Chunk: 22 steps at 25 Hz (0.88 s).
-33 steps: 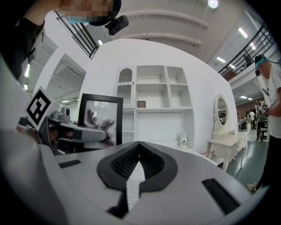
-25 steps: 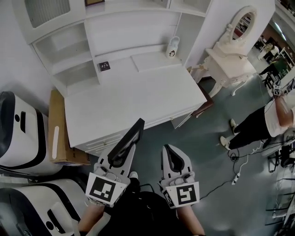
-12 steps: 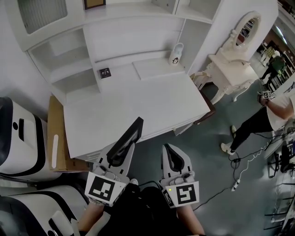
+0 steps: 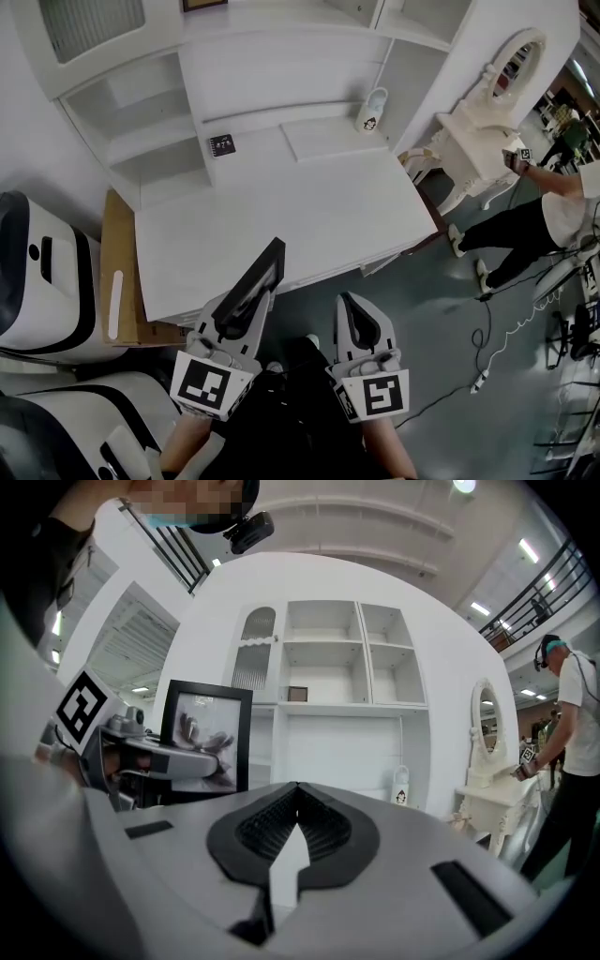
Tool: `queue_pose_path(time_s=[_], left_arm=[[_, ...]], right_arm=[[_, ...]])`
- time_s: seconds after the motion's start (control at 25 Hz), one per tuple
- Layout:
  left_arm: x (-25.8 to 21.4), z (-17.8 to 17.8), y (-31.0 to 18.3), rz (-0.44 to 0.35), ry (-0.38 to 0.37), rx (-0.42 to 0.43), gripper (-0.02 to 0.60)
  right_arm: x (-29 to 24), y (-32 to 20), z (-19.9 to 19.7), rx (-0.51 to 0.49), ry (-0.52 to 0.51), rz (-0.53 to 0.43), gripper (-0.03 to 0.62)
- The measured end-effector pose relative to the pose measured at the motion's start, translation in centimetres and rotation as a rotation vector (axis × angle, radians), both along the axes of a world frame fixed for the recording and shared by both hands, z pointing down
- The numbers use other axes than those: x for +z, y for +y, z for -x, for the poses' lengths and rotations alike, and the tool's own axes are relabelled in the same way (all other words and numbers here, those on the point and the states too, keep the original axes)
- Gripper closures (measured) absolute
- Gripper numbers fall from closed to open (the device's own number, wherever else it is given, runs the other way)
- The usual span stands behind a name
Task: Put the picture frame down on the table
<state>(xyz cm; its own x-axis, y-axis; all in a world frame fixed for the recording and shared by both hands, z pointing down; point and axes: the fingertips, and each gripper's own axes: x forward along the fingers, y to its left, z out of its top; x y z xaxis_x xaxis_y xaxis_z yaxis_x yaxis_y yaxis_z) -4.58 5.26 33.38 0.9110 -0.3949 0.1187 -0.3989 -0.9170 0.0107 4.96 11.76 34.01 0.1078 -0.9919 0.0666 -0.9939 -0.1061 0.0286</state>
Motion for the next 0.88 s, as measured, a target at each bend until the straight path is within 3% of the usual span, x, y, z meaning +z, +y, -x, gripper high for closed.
queue_pose_path(time_s=[0.32, 0.88], left_arm=[[0.7, -1.2, -1.7, 0.017, -0.020, -0.043, 0.569], [1.1, -8.1, -7.5, 0.044, -0.037, -0.147, 0.569]], right_arm=[[0.4, -2.6, -1.0, -0.062, -0.002, 0.002, 0.592], [0.5, -9.6, -7.9, -0.181, -0.014, 0.023, 0.592]])
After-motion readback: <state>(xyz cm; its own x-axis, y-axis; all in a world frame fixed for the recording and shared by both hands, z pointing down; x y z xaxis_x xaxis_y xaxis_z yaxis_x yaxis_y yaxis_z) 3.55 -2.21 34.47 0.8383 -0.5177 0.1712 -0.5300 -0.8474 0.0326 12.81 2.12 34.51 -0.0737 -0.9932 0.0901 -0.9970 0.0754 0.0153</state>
